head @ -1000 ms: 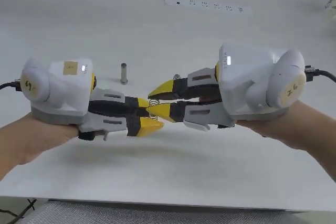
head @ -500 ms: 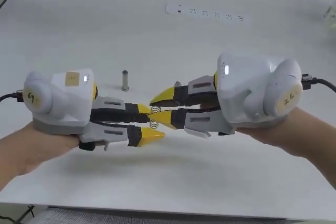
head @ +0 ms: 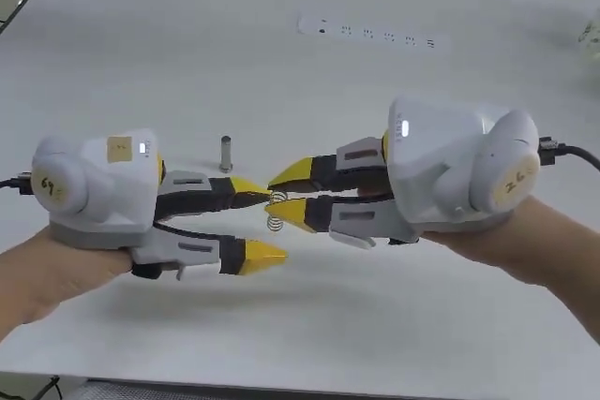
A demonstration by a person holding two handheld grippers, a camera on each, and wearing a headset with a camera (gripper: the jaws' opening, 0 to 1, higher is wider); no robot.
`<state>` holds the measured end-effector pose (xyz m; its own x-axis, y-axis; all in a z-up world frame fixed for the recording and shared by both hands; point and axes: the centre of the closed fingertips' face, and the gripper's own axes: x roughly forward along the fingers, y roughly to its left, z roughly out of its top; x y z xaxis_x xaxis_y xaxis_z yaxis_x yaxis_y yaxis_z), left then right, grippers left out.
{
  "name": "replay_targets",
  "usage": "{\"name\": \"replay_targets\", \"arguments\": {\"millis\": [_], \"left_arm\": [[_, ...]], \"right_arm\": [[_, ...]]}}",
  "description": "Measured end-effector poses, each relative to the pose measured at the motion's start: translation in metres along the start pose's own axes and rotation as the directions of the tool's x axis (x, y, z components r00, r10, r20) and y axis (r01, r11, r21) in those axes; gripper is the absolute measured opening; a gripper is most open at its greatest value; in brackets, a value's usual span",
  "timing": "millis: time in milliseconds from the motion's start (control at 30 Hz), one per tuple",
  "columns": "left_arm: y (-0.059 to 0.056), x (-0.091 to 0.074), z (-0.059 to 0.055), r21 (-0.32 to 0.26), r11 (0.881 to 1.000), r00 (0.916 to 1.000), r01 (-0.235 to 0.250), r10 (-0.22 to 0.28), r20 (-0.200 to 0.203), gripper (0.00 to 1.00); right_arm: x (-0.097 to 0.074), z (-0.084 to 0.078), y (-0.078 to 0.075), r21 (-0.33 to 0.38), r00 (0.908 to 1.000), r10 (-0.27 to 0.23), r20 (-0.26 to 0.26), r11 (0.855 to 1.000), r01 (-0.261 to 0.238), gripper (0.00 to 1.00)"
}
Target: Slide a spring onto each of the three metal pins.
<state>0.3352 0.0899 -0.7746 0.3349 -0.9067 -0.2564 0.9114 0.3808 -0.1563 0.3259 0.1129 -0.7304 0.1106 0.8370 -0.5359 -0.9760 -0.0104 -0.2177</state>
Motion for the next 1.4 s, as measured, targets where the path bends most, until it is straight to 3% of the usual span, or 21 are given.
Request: {"name": "replay_targets", "arguments": {"millis": [533, 767, 833, 900, 1133, 1400], "left_arm": [[0.012, -0.01, 0.002, -0.019, 0.996, 0.9958, -0.091, 0.091, 0.007, 0.7], [0.021, -0.025, -0.004, -0.02, 0.99, 0.9898, -0.143, 0.142, -0.009, 0.81], [0.024, -0.03, -0.005, -0.05, 0.987, 0.9884, -0.152, 0.152, -0.001, 0.9], [0.03, -0.036, -0.007, -0.043, 0.981, 0.9816, -0.191, 0.191, -0.007, 0.96], [0.039, -0.056, -0.01, -0.044, 0.969, 0.9703, -0.242, 0.242, -0.007, 0.97], [0.043, -0.078, -0.016, -0.056, 0.957, 0.9586, -0.285, 0.285, -0.009, 0.97]], "right_arm": [[-0.003, -0.002, -0.003, -0.007, 0.9998, -0.017, -0.006, 1.0, 0.017, 0.11], [-0.003, -0.004, -0.005, -0.013, 0.9995, -0.028, -0.015, 1.0, 0.027, 0.12], [-0.003, -0.005, -0.006, -0.015, 0.9994, -0.03, -0.018, 0.999, 0.03, 0.12], [-0.003, -0.005, -0.007, -0.016, 0.9993, -0.032, -0.018, 0.999, 0.032, 0.12], [-0.003, -0.007, -0.01, -0.013, 0.9986, -0.049, -0.021, 0.999, 0.049, 0.12], [0.0, -0.015, -0.013, -0.009, 0.9966, -0.077, -0.03, 0.997, 0.076, 0.12]]}}
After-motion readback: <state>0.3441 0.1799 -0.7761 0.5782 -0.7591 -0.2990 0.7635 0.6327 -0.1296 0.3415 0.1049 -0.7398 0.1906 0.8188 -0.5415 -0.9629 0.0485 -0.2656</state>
